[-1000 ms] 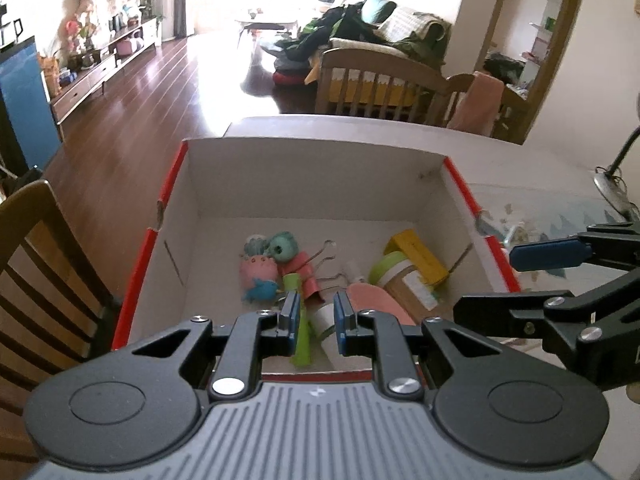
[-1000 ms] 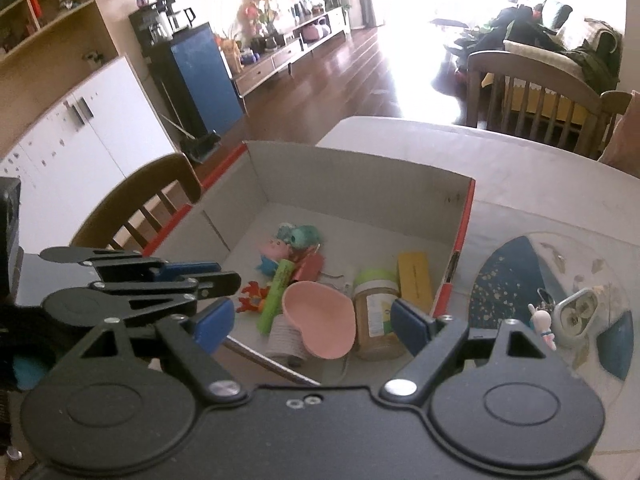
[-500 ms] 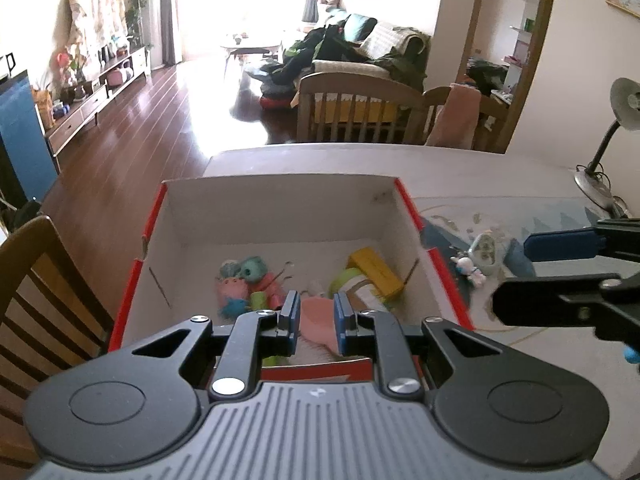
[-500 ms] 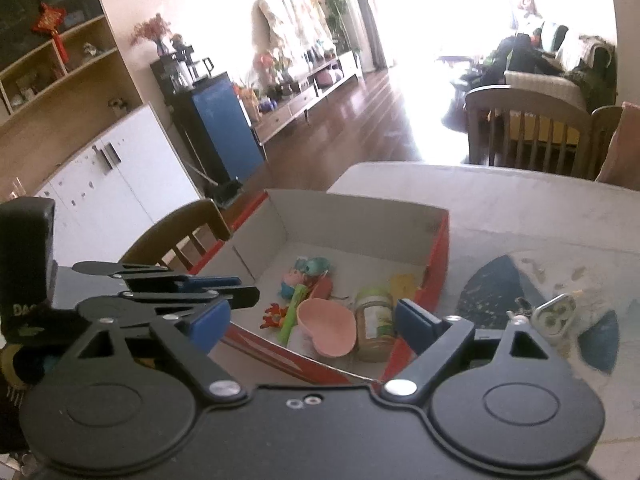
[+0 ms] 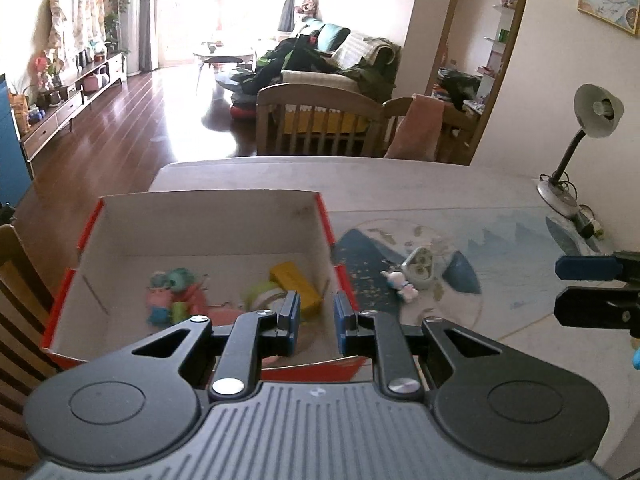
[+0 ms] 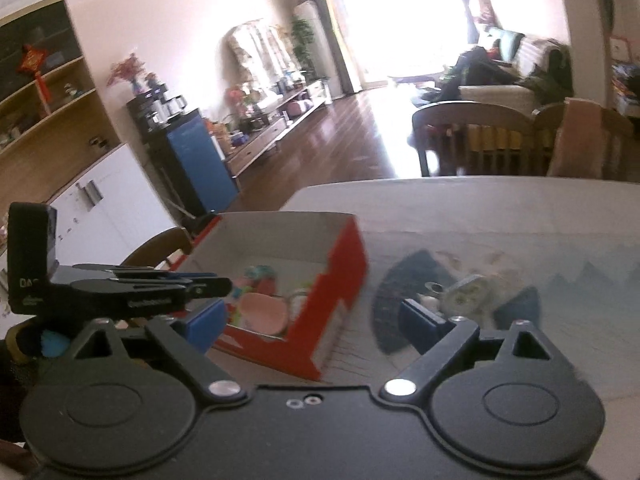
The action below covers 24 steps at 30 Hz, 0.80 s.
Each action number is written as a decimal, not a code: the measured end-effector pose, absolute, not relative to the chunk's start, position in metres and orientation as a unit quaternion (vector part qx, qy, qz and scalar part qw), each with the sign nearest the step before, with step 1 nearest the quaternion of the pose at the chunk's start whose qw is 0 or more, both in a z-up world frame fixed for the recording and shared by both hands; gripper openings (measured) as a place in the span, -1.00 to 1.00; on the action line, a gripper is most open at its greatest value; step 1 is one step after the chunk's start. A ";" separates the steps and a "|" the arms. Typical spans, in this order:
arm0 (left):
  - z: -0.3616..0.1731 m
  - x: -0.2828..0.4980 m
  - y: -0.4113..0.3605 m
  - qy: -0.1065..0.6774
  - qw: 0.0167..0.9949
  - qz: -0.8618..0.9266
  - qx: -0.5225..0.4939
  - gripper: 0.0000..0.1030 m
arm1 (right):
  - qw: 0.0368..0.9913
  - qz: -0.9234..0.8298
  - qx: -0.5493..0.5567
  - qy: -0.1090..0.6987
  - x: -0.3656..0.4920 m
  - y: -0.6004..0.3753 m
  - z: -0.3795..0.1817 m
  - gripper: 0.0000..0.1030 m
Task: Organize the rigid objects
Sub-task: 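Withdraw both tools from the box back over the table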
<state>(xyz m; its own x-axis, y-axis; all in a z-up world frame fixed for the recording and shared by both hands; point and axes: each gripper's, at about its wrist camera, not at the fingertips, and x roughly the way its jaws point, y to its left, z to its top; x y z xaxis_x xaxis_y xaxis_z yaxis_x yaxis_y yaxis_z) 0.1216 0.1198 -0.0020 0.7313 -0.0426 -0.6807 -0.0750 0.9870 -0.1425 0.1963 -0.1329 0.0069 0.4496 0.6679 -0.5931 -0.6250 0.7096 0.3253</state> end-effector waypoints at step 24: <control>-0.057 0.197 0.002 0.362 0.928 0.017 -0.084 0.59 | 0.864 0.278 0.007 0.419 0.310 -0.181 -0.047 0.80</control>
